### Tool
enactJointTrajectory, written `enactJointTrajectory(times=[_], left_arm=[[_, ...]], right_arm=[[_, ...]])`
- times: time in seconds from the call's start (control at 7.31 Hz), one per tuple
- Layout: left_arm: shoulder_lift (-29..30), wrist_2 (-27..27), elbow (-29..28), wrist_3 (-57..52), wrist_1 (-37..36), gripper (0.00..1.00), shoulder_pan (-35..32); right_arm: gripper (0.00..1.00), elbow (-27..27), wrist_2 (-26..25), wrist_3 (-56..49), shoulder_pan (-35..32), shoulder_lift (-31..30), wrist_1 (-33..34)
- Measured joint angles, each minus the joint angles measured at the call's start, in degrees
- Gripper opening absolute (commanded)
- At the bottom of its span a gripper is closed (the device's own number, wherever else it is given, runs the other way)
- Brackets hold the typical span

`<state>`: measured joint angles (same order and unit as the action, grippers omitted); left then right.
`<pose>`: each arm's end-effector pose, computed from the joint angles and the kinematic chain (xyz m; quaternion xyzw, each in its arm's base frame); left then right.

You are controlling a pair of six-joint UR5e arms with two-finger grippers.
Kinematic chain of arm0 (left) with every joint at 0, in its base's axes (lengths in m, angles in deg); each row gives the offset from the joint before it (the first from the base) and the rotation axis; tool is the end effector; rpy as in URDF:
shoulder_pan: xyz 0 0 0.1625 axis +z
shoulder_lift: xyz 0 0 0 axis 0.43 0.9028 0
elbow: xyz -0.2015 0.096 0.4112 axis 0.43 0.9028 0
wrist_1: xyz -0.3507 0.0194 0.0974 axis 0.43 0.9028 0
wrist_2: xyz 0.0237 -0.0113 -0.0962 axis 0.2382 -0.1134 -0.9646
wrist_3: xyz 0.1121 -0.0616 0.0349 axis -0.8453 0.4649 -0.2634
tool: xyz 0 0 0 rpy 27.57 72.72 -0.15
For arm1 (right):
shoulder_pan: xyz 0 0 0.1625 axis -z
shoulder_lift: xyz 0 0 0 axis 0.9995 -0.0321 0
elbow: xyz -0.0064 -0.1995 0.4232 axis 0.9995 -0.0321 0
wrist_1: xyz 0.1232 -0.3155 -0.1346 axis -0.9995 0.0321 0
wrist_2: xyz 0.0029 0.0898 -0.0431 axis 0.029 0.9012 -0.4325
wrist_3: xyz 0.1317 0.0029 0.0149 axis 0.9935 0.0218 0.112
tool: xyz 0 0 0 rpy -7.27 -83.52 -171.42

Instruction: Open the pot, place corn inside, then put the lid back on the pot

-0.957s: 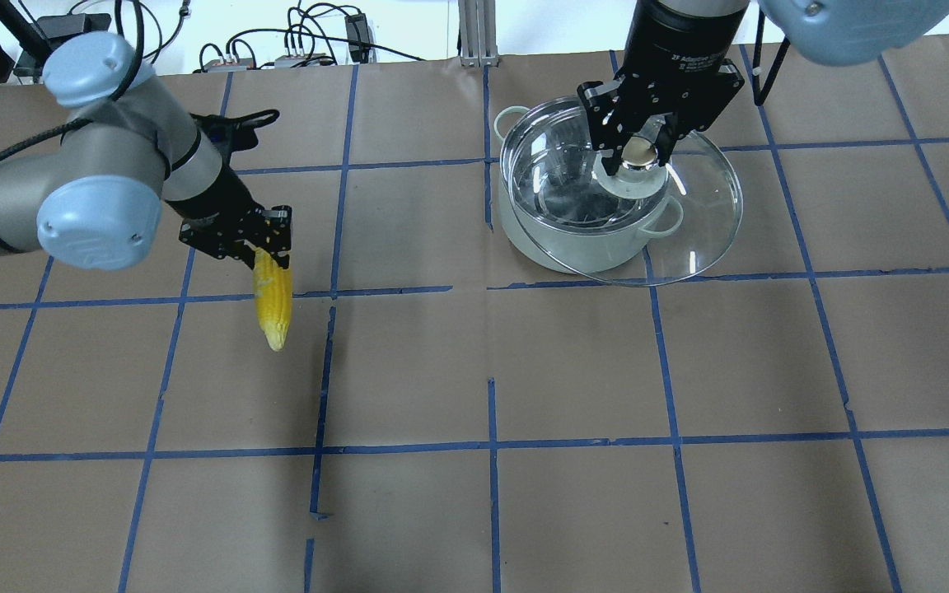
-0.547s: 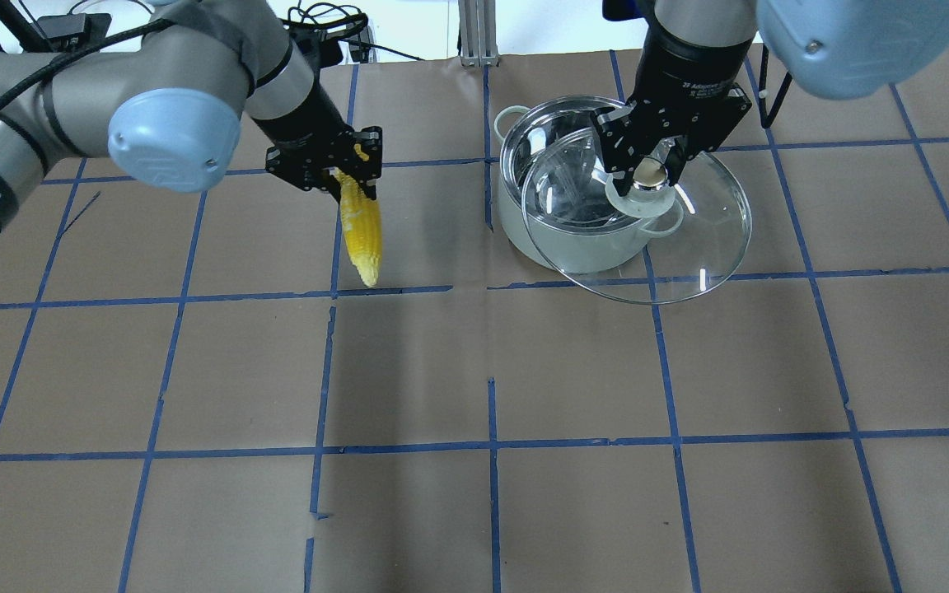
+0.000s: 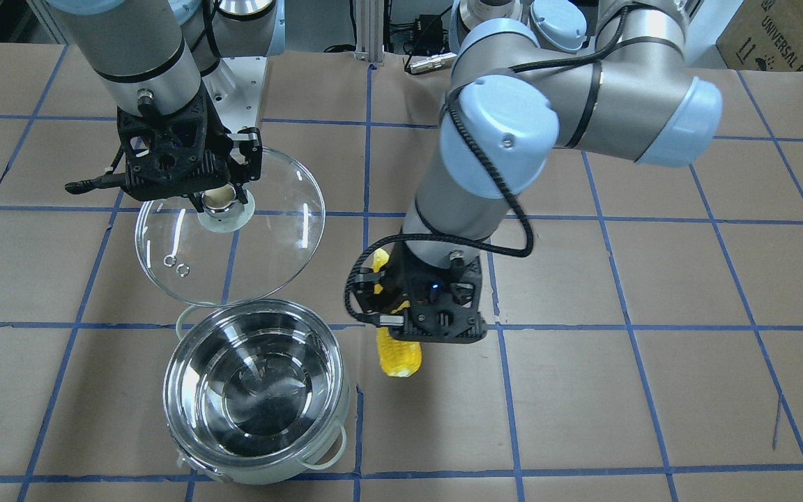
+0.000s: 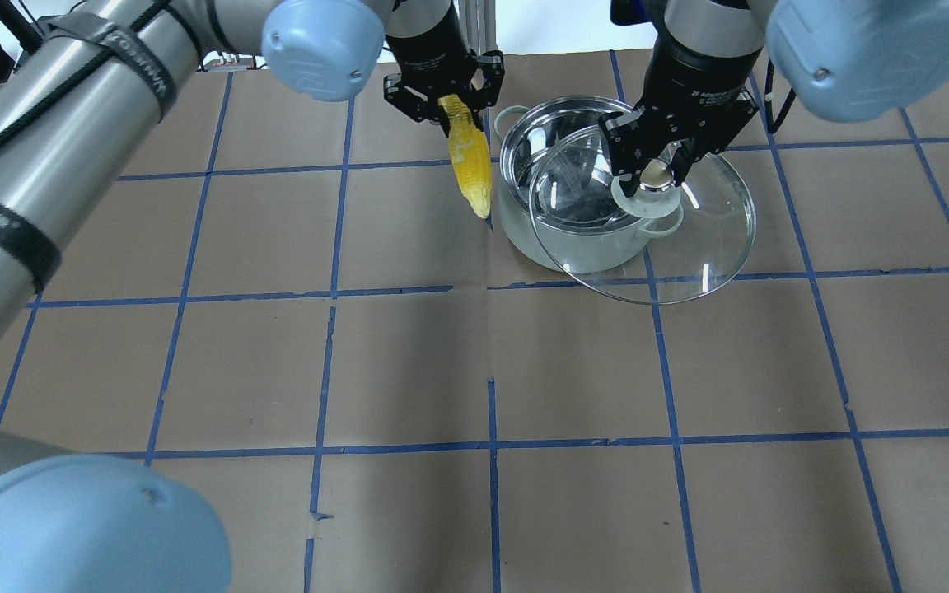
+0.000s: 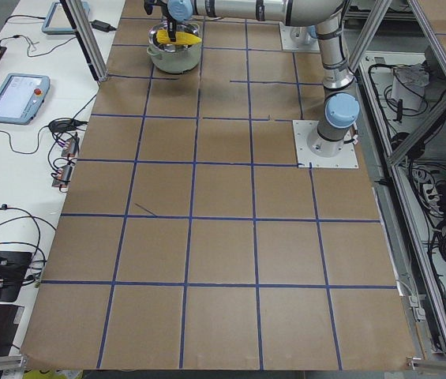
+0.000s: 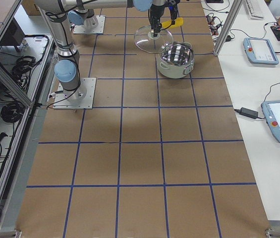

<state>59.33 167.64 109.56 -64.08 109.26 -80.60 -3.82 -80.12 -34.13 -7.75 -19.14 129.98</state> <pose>-0.3401 -0.6229 0.4137 0.0172 -0.9947 0.0357 0.0944 0.1888 -0.4684 0.4904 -0.1165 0.9928 0.0121 0.0242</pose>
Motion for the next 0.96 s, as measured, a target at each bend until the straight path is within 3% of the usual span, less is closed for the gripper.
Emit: enactJointTrajectory(times=[0.41,0.68,0.82,0.96], left_arm=[[8.31,0.21,-9.83,2.31,-0.09,0.14,-3.23],[11.3,0.06,-11.5,2.78,-0.57,0.25,-4.72],[12.36,0.0,-11.64,2.67,-0.75,0.73,-5.19],[13.08,-0.05,-11.64,2.77,-0.84,0.99,-5.49]], right_arm=[[0.34,0.06,0.06,-0.18,0.3,0.13,0.05],[0.36,0.07,0.17,-0.15,0.41,0.26,0.14],[0.36,0.05,0.22,-0.12,0.44,0.32,0.26],[0.36,0.04,0.2,-0.12,0.48,0.36,0.38]])
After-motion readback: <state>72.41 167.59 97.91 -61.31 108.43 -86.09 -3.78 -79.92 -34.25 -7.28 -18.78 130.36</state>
